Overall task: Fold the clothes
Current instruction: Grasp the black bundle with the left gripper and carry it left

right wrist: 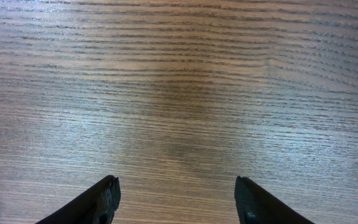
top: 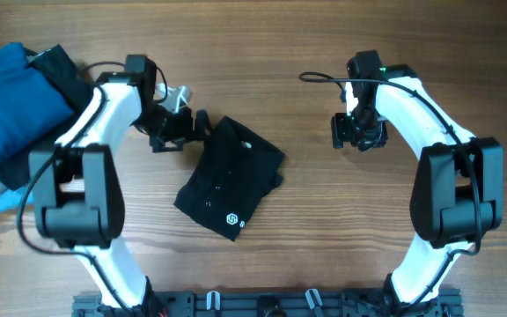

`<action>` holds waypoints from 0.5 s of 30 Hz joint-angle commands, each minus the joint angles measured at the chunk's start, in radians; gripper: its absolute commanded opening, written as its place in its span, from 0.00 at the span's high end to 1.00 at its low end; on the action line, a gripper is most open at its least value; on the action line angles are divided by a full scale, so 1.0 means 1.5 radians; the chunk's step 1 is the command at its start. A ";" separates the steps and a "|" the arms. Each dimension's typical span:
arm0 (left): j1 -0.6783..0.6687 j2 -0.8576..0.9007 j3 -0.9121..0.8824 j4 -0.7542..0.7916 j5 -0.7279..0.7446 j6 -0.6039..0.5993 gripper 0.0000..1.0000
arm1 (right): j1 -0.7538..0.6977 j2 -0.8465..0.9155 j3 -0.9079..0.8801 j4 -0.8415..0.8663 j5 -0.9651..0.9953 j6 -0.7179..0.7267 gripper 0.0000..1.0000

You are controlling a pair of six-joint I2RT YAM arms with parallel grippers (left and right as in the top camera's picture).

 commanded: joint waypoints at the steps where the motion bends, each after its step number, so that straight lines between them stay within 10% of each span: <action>1: -0.007 0.051 -0.008 -0.006 0.074 0.057 0.00 | 0.000 -0.014 -0.002 -0.003 0.007 0.012 0.36; 9: -0.051 0.097 -0.070 0.012 0.075 0.077 0.04 | 0.000 -0.014 -0.002 -0.004 0.007 0.011 0.36; 15: -0.077 0.098 -0.100 0.025 0.074 0.077 0.47 | 0.000 -0.014 -0.002 -0.004 0.010 0.012 0.36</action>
